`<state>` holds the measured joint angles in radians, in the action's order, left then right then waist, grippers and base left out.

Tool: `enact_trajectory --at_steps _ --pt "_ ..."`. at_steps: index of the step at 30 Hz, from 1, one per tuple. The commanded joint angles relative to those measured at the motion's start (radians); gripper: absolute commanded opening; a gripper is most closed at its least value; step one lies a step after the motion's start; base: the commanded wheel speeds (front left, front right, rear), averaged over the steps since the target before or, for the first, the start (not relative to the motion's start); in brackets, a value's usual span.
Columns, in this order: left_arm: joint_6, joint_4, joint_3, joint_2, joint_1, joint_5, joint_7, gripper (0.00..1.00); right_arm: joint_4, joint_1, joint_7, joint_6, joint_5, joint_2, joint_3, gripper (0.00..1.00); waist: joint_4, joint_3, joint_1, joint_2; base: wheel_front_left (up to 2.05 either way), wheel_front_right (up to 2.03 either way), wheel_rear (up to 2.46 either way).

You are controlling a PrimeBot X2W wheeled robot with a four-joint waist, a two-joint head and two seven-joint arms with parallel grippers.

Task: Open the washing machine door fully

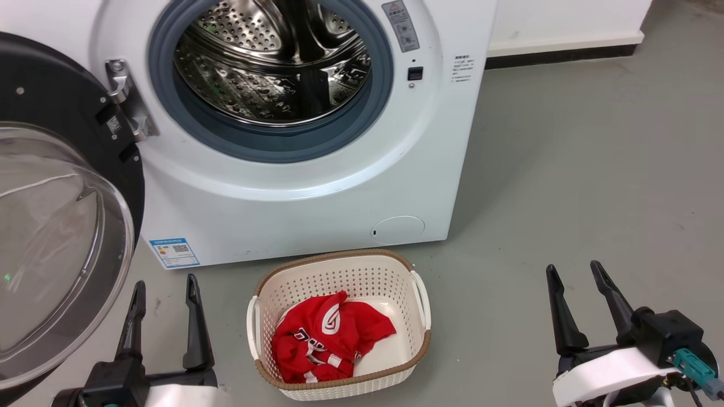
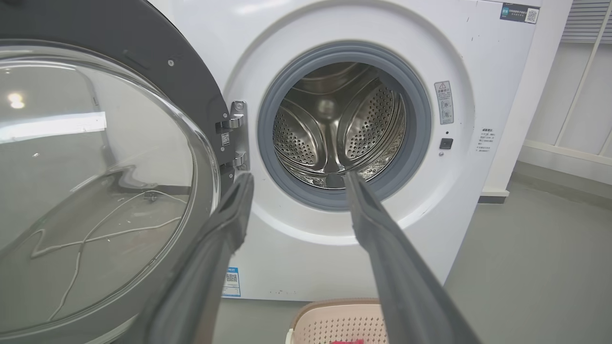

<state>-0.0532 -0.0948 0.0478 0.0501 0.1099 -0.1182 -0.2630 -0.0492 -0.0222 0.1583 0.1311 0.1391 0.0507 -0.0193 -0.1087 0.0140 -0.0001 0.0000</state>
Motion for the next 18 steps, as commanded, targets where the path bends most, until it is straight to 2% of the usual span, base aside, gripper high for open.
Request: enact_trajectory --at_steps 1,12,18 --pt "-0.005 0.003 0.004 0.001 0.015 0.007 -0.003 1.0 0.004 -0.002 0.001 -0.001 -0.006 -0.001 -0.005 1.0 -0.004 0.0 0.0001 0.0 0.0 0.0 0.0" --pt "-0.026 0.011 -0.004 0.001 0.047 0.014 -0.003 1.0 -0.004 -0.001 -0.004 -0.001 -0.006 -0.001 -0.022 1.0 0.014 -0.011 0.0001 0.0 0.0 0.0 0.0" --pt "-0.022 0.014 -0.001 0.0 0.049 0.018 -0.003 1.0 0.001 -0.002 -0.007 -0.001 -0.007 -0.001 -0.029 1.0 0.023 -0.014 0.0001 0.0 0.0 0.0 0.0"
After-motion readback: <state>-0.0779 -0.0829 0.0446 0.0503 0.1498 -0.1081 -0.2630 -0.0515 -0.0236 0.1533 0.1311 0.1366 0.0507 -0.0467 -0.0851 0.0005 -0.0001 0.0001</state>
